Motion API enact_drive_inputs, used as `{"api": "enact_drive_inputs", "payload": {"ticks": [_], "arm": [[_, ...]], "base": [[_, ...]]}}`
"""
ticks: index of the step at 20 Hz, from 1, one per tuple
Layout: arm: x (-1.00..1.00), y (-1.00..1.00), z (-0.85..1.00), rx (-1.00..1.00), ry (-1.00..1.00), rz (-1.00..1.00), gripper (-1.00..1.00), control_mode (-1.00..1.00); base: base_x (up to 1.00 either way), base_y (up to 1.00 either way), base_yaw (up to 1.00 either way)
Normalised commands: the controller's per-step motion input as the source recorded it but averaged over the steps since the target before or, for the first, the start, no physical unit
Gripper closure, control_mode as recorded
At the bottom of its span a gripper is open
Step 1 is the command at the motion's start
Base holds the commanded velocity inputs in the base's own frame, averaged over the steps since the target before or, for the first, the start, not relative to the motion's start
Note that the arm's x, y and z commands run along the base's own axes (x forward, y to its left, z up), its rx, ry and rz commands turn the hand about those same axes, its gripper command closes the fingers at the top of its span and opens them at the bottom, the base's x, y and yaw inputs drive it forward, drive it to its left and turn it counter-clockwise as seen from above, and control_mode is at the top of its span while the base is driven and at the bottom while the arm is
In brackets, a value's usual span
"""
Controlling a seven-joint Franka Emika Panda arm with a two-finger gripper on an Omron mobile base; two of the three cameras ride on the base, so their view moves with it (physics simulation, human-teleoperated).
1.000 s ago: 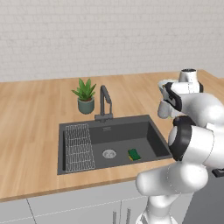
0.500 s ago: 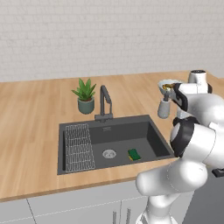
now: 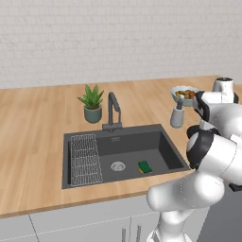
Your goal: Pick the pan and sponge and place them into the sink. Then turn on the water.
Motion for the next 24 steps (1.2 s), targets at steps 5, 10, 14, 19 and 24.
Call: {"api": "enact_drive_inputs", "payload": {"ticks": [5, 10, 14, 19, 24], "arm": [[-0.05, -0.20, -0.12, 0.00, 0.00, 0.00, -1.00, -1.00], [0.00, -0.26, -0.16, 0.00, 0.00, 0.00, -1.00, -1.00], [0.00, -0.23, -0.26, 0.00, 0.00, 0.00, -1.00, -1.00], [0.00, -0.14, -0.38, 0.00, 0.00, 0.00, -1.00, -1.00], [0.00, -0.07, -0.34, 0.00, 0.00, 0.00, -1.00, -1.00]], "base": [[0.00, 0.00, 0.00], [0.00, 0.00, 0.00], [0.00, 0.00, 0.00], [0.00, 0.00, 0.00], [0.00, 0.00, 0.00]]}}
